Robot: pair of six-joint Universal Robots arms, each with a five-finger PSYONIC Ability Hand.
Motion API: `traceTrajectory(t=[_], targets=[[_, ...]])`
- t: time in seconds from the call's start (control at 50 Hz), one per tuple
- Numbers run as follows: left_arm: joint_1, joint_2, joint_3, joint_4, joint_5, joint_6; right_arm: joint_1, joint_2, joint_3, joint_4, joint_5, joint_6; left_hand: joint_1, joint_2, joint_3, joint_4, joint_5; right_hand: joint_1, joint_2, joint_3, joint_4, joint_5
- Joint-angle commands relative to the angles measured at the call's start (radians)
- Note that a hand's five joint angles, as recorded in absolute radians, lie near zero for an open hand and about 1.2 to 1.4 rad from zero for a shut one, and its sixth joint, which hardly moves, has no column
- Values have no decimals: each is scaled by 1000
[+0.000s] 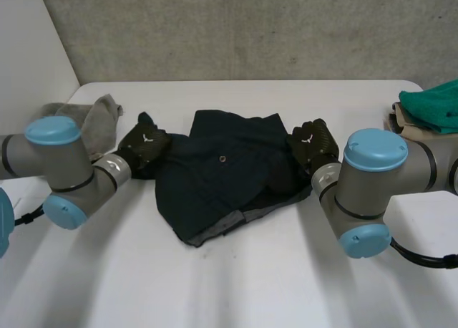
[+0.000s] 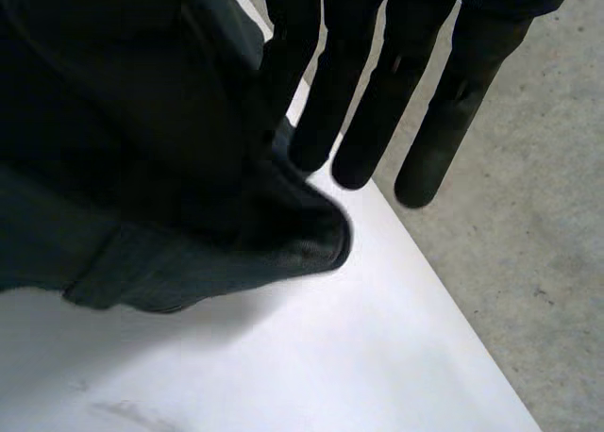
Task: Fold the laundry.
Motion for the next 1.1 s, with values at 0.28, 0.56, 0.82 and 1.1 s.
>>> traceTrajectory(t=[0.28,0.56,0.82,1.1], targets=[[-148,838,-388,-12,-96,-345,-146,-440,-38,210,-34,50,283,239,252,240,274,349,253,272,270,308],[-439,457,-376,-55,-282,-396,-177,8,-305,172,-104,83,283,239,252,240,274,349,253,272,270,308],[-458,494,-273,-173,-352,-393,-178,-180,-145,139,-68,93,-703,-747,-734,-746,-712,-873,-969,-950,-951,-914],[-378,758,-535,-175,-384,-428,-184,-504,180,645,-98,270,-776,-821,-808,-819,-786,-873,-969,-950,-951,-914]])
